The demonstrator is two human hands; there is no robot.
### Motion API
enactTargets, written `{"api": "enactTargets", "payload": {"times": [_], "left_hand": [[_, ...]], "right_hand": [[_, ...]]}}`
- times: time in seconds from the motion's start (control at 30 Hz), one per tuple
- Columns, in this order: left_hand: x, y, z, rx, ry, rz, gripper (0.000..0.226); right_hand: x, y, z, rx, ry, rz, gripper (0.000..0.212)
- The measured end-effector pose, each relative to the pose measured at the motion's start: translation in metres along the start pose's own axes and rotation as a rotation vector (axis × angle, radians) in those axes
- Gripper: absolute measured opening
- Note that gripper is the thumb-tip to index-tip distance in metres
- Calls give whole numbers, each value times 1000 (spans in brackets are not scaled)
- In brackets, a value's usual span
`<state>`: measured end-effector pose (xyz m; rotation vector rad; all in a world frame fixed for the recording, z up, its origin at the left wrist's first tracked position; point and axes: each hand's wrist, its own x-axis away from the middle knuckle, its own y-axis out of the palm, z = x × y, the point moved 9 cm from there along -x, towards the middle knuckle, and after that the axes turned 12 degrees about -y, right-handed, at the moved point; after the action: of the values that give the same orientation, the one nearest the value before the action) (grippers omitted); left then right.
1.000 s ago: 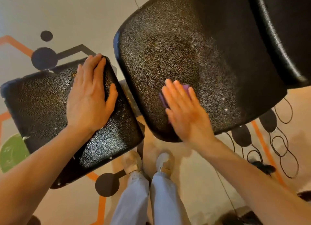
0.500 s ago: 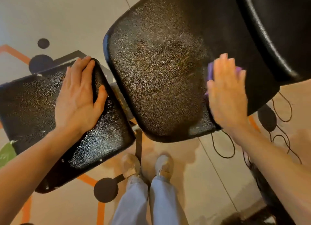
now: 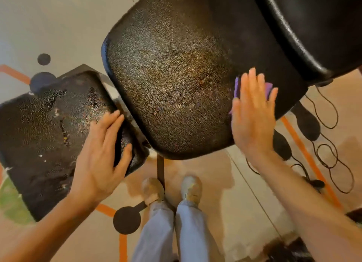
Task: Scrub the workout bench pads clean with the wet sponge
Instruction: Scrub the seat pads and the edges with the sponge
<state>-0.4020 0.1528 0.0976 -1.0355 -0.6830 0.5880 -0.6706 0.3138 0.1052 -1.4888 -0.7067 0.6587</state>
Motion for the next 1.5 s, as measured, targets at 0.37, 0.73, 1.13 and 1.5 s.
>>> {"api": "enactTargets", "payload": {"times": [0.37, 0.73, 1.13, 1.5], "left_hand": [[3, 5, 3, -85, 17, -1, 63], [2, 5, 4, -84, 17, 17, 62], [6, 2, 2, 81, 39, -17, 54], [9, -6, 12, 212, 222, -145, 49]], "right_hand": [[23, 14, -36, 35, -418, -31, 52], [63, 29, -150, -86, -596, -27, 51], [66, 34, -168, -138, -263, 50, 49], [52, 13, -94, -121, 202, 203, 51]]}}
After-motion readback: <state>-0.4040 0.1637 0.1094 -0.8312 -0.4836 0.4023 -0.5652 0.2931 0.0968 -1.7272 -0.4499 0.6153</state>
